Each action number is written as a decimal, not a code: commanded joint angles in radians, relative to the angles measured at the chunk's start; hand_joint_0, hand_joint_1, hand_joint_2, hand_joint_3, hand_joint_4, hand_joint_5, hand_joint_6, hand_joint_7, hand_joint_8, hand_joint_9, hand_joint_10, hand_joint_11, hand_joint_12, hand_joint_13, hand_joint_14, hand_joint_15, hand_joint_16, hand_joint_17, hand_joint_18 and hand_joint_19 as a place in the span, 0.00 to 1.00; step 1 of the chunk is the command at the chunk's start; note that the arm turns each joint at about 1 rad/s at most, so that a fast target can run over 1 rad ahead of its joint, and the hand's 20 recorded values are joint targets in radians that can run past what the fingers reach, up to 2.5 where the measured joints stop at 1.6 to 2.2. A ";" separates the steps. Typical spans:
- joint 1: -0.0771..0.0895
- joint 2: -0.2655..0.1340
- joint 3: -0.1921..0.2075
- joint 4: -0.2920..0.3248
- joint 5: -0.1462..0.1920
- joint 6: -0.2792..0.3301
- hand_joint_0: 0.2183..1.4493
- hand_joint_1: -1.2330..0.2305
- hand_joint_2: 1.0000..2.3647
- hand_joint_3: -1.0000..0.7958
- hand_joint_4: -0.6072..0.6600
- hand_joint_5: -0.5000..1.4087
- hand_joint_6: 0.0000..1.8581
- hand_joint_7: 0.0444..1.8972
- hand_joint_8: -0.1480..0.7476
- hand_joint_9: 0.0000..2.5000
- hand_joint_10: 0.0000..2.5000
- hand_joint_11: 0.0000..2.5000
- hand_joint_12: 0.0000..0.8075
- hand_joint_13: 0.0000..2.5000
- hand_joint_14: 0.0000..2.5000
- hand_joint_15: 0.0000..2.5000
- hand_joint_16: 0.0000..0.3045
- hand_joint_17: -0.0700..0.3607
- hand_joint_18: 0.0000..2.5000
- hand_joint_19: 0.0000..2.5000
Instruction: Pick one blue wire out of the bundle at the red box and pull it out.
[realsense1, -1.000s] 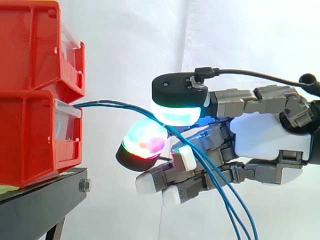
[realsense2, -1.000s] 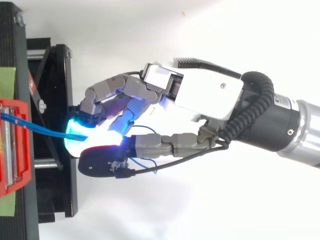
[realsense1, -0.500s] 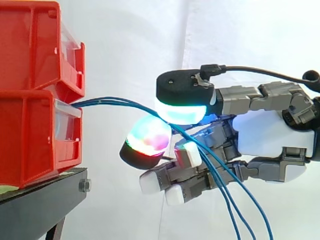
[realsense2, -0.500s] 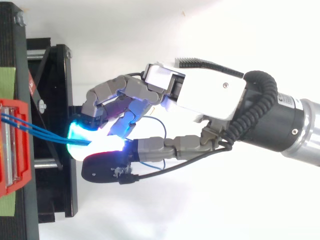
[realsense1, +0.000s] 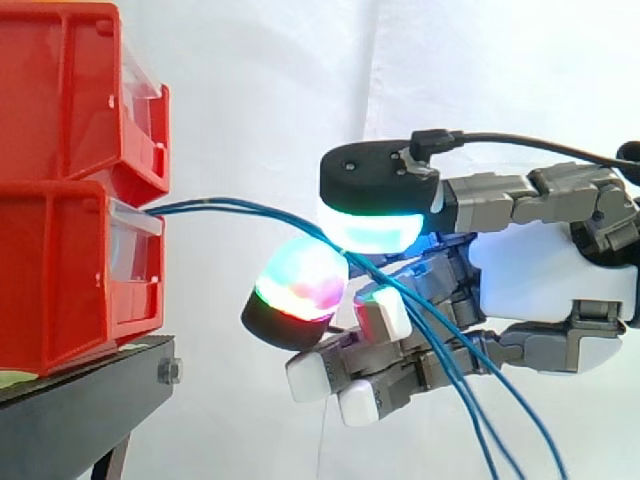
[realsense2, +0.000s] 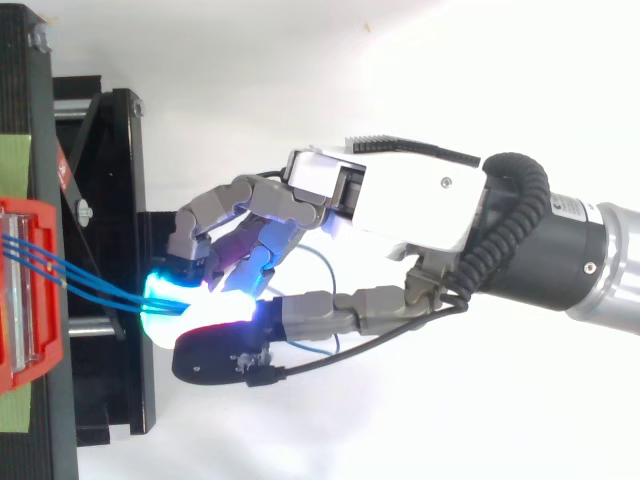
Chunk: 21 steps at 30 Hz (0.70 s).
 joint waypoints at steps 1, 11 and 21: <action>-0.002 -0.001 0.000 0.000 0.000 0.000 0.25 0.38 0.25 0.52 0.72 0.19 0.45 0.47 0.58 0.47 0.01 0.29 0.59 0.32 0.01 0.16 0.26 0.57 0.27 0.21; -0.008 -0.001 -0.001 0.000 -0.005 0.000 0.32 0.30 0.01 0.53 0.76 0.19 0.44 0.41 0.54 0.45 0.01 0.32 0.53 0.30 0.01 0.17 0.21 0.50 0.23 0.22; -0.014 -0.001 -0.001 0.000 -0.011 0.000 0.37 0.28 0.02 0.51 0.66 0.18 0.45 0.37 0.51 0.41 0.01 0.32 0.49 0.29 0.01 0.17 0.19 0.47 0.21 0.21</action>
